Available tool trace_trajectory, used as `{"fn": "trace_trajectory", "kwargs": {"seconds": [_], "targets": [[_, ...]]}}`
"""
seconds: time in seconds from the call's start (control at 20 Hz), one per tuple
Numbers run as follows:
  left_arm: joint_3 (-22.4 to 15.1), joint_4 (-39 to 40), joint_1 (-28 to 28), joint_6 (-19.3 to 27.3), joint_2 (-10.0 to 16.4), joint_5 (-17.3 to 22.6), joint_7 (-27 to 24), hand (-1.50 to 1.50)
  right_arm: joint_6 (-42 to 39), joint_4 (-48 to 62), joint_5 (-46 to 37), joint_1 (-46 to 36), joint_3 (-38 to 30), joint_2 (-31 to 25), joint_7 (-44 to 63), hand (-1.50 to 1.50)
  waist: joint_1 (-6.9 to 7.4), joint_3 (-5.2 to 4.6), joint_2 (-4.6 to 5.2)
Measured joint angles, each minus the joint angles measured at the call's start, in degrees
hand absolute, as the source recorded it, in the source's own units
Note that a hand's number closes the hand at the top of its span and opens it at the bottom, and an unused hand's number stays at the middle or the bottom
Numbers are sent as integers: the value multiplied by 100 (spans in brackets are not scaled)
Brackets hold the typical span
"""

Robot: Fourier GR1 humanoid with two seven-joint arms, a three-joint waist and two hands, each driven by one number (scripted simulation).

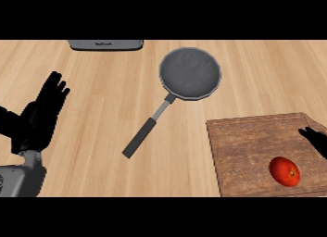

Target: Pick the tomato from the cutting board and place it in the pan

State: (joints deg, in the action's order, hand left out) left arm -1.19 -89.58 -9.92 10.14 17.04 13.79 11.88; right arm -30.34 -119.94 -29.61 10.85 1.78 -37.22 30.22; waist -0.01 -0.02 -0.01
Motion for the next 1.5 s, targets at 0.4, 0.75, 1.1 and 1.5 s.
{"fn": "trace_trajectory", "kwargs": {"seconds": [0.4, 0.75, 1.1, 1.5], "targets": [[160, -151, 142, -163, -146, -143, 51, 0, -68, 742, -573, -415, 32, 510, -301, -150, 4, 2, -1], [298, -91, -22, -286, -249, -270, 151, 0, 39, 1480, -1124, -628, 197, 896, -711, -150, -1, 3, 1], [381, -43, 100, -398, -421, -471, -11, 0, 254, 1890, -1507, -669, 134, 1233, -1124, -150, -5, 2, 0], [455, -311, 109, -449, -526, -561, 269, 0, 474, 2670, -1841, -947, 192, 1570, -1593, 150, 3, -9, -8]]}}
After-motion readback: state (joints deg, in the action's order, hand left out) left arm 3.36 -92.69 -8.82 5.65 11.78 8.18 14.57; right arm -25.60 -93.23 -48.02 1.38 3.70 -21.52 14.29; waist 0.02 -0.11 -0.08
